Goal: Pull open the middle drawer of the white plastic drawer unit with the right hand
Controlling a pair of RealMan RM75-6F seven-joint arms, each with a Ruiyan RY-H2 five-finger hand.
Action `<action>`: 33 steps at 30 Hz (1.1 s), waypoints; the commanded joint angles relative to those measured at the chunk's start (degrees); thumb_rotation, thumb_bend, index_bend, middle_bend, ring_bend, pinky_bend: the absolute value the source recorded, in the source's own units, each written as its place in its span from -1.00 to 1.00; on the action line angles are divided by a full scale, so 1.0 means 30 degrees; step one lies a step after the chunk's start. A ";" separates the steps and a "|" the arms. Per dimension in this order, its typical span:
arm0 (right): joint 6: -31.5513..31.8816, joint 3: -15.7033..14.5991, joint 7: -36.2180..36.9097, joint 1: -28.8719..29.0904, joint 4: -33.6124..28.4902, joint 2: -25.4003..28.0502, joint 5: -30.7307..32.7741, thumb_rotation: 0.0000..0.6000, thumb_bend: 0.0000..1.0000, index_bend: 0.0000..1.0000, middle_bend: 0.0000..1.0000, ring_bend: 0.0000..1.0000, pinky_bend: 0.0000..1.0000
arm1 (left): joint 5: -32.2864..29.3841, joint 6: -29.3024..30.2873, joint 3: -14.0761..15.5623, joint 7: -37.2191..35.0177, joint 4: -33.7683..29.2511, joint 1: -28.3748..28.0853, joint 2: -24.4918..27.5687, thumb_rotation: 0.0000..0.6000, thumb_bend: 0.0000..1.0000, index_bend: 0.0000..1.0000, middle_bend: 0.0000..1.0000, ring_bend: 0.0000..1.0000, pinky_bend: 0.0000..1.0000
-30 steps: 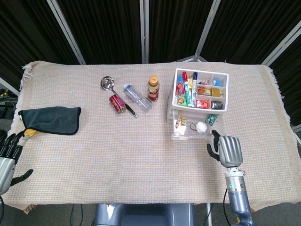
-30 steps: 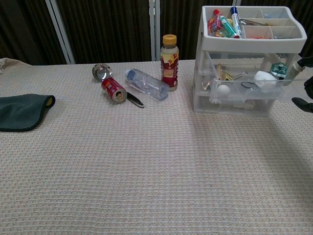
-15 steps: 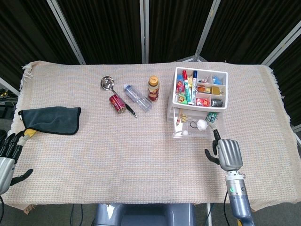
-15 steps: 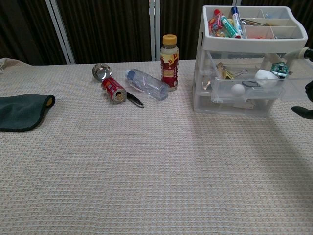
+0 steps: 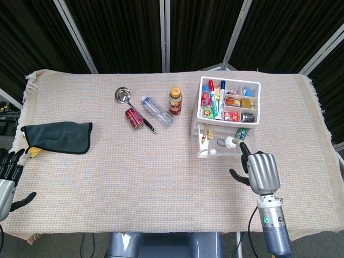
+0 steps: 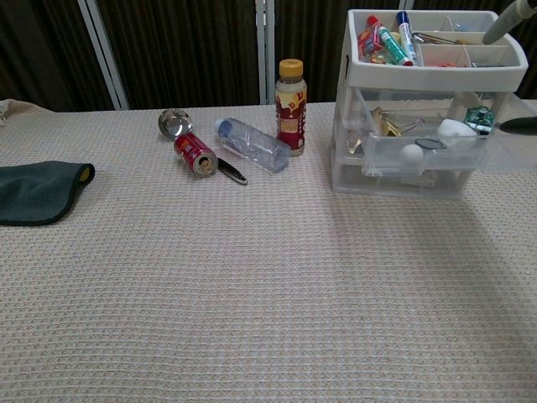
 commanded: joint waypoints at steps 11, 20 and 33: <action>-0.1893 0.3290 -0.1979 0.3023 0.1715 -0.0208 0.6319 1.00 -0.93 -0.05 0.95 0.98 0.44 | 0.0490 0.0961 -0.0036 -0.0460 -0.0020 0.0355 0.0253 1.00 -0.97 -1.00 -1.00 -1.00 -1.00; -0.2584 0.2835 -0.2435 0.3933 0.3361 -0.0875 0.8059 1.00 -0.91 -0.02 0.96 0.99 0.44 | 0.0338 0.0893 -0.0099 -0.0498 0.0007 0.0372 0.0274 1.00 -0.97 -1.00 -1.00 -1.00 -1.00; -0.3281 0.2691 -0.1620 0.4865 0.5265 -0.1545 0.9011 1.00 -0.90 -0.02 0.96 0.99 0.44 | 0.0214 0.0737 -0.0162 -0.0398 0.0012 0.0337 0.0227 1.00 -0.97 -1.00 -1.00 -1.00 -1.00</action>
